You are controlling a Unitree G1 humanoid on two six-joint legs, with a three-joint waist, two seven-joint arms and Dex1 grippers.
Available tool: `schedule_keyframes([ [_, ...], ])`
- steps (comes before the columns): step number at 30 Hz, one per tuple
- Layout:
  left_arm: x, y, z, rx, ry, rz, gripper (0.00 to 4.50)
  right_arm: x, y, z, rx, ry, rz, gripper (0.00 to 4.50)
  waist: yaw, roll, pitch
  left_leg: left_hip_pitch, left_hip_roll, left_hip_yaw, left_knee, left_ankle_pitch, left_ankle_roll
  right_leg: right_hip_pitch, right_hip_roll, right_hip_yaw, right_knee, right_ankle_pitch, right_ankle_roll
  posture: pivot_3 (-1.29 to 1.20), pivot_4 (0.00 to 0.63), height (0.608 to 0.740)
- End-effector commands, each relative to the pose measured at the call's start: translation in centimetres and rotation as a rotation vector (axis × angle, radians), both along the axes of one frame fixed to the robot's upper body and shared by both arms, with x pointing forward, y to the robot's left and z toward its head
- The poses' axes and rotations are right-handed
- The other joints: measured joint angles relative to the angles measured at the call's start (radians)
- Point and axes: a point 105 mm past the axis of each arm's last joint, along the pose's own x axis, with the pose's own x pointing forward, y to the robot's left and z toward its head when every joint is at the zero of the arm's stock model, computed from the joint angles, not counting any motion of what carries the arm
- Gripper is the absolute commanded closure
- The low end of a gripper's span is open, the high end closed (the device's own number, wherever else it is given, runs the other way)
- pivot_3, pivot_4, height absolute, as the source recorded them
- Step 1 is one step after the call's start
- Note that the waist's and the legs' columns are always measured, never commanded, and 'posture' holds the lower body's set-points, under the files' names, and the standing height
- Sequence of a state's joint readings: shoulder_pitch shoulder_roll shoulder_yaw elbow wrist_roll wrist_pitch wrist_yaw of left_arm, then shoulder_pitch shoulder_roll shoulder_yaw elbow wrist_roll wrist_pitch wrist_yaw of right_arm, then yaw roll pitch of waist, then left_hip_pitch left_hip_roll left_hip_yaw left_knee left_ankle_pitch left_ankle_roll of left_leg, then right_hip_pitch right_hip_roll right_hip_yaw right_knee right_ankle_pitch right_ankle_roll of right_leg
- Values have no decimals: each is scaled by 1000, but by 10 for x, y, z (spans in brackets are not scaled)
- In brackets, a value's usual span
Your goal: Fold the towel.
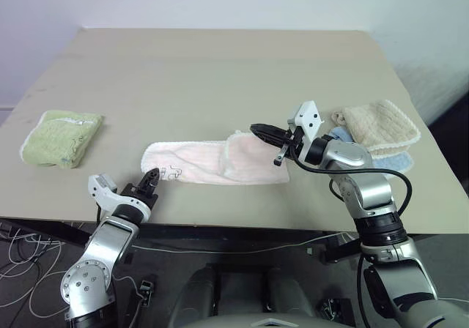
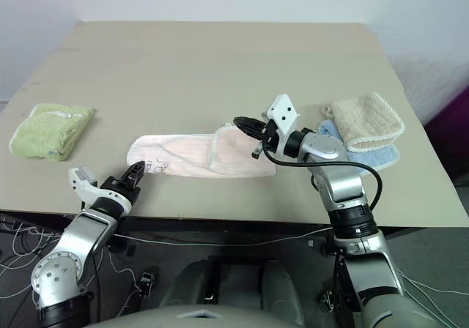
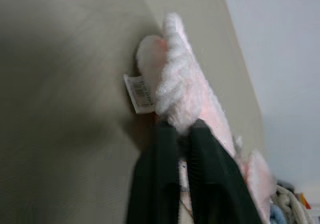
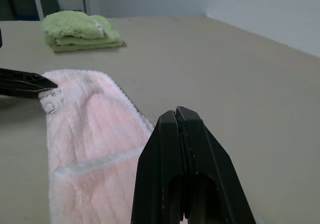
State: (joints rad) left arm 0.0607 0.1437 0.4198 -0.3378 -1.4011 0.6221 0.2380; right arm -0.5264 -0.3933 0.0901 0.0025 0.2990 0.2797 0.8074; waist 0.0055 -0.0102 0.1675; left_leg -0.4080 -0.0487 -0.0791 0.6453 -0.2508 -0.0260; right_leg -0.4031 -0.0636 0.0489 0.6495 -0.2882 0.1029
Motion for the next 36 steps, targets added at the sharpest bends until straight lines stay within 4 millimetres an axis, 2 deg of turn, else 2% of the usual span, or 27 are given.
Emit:
schedule_keyframes([
  [1,1,21,16,-2,-67,73,4477,-3,-3,15,13,-56,-5,4500,0,0,0,0,0,0,0,0,0,0,0,0,0,0,0,0,150,740],
  [4,0,44,26,36,-113,136,4477,-2,-4,14,9,-54,-13,4500,-2,0,0,0,0,0,0,0,0,0,0,0,0,0,0,0,150,740],
  [9,-7,83,55,147,-229,207,4477,-1,-9,13,7,-53,-31,4500,-9,0,0,0,1,0,-1,0,0,-1,1,0,0,0,0,0,150,740],
  [14,-4,81,77,303,-295,111,4477,-1,-11,13,8,-55,-45,4500,-15,-1,0,0,1,0,-1,0,0,0,0,0,0,0,0,0,150,740],
  [16,0,66,85,408,-329,12,4477,-1,-13,13,8,-56,-54,4500,-17,0,0,0,1,0,-2,0,0,-1,0,0,0,0,0,0,150,740],
  [20,5,24,100,589,-416,-215,4477,0,-15,12,11,-57,-69,4500,-16,0,1,0,1,0,-2,0,0,-1,0,0,0,0,0,0,150,740],
  [27,2,-50,101,789,-560,-623,4477,0,-18,10,17,-62,-101,4500,-19,1,1,0,1,1,-4,0,0,-2,0,1,-1,0,0,0,150,740],
  [31,-7,-81,81,949,-578,-838,4477,0,-23,10,18,-64,-124,4500,-21,1,2,0,1,1,-5,0,-1,-3,0,1,-1,0,0,0,150,740],
  [33,-3,-87,63,1071,-538,-906,4477,-1,-25,10,19,-65,-133,4500,-20,2,2,0,1,1,-6,1,-1,-3,0,1,-1,0,0,0,150,740],
  [36,1,-90,45,1156,-487,-960,4477,-2,-26,10,19,-66,-140,4500,-19,2,2,0,1,1,-6,1,-1,-3,0,1,-1,0,0,0,150,740],
])
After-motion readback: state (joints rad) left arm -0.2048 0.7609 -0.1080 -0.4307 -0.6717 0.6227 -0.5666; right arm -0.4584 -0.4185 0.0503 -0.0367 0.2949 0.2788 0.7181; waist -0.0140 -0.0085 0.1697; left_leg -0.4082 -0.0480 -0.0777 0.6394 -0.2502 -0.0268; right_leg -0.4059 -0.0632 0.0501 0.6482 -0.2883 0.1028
